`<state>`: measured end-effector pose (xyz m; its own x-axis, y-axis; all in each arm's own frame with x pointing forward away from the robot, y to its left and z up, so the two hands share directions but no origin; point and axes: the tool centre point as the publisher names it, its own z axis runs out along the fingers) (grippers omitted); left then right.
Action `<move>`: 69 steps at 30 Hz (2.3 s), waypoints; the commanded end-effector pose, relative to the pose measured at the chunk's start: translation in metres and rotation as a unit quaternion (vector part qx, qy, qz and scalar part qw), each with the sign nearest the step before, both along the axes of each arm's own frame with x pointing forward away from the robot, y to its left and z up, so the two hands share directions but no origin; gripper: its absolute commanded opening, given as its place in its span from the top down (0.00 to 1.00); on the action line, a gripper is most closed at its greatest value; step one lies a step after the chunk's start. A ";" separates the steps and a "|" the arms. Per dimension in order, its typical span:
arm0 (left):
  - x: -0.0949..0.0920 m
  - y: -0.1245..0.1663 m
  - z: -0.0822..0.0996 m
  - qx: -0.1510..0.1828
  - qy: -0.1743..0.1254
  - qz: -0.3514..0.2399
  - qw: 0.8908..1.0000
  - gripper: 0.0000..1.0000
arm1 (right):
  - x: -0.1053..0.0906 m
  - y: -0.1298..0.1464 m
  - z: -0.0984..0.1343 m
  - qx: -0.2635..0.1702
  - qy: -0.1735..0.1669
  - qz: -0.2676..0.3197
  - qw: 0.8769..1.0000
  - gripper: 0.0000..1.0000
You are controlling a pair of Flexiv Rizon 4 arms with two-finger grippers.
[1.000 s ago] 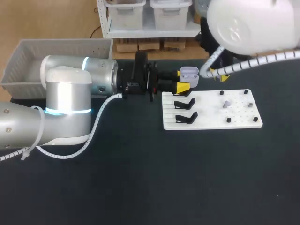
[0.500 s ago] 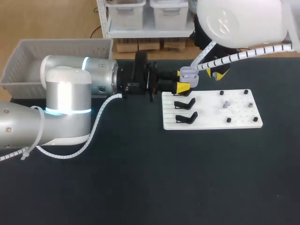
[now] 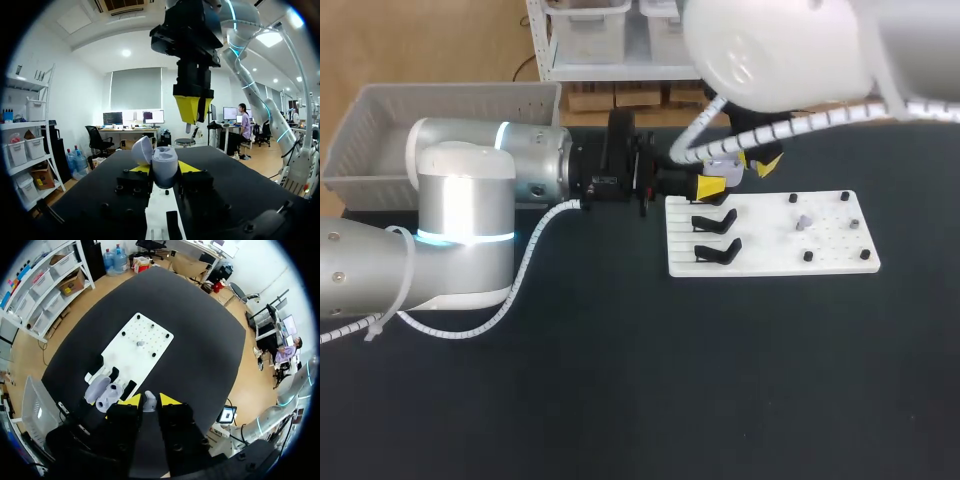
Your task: Pick up each earbud case from the left stands, insert the matching earbuds, close the lid, and place the case in the box.
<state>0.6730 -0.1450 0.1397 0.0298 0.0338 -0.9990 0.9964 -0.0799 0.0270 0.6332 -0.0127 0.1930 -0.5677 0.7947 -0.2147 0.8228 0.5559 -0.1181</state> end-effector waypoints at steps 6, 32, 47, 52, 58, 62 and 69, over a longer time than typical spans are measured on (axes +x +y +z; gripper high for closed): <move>-0.001 0.000 -0.001 -0.001 -0.001 0.001 1.000 1.00 | 0.010 0.009 0.005 0.000 0.024 -0.023 0.999 1.00; -0.001 0.000 -0.001 -0.001 -0.001 0.001 1.000 1.00 | 0.029 0.030 0.000 0.065 0.037 -0.011 0.997 1.00; 0.001 0.006 -0.004 -0.024 -0.029 0.019 0.999 1.00 | 0.025 0.030 0.005 0.071 0.043 -0.009 0.996 1.00; 0.001 0.006 -0.005 -0.021 -0.035 0.018 0.999 1.00 | 0.025 0.032 0.002 0.073 0.044 -0.004 0.996 1.00; 0.001 0.005 -0.003 -0.021 -0.044 0.017 0.999 1.00 | 0.025 0.032 -0.001 0.075 0.049 -0.002 0.996 1.00; 0.001 0.005 -0.003 -0.019 -0.049 0.016 0.999 1.00 | 0.025 0.032 -0.001 0.075 0.050 -0.002 0.996 1.00; 0.001 0.004 -0.003 -0.017 -0.052 0.016 0.998 1.00 | 0.025 0.032 -0.002 0.076 0.050 0.000 0.996 1.00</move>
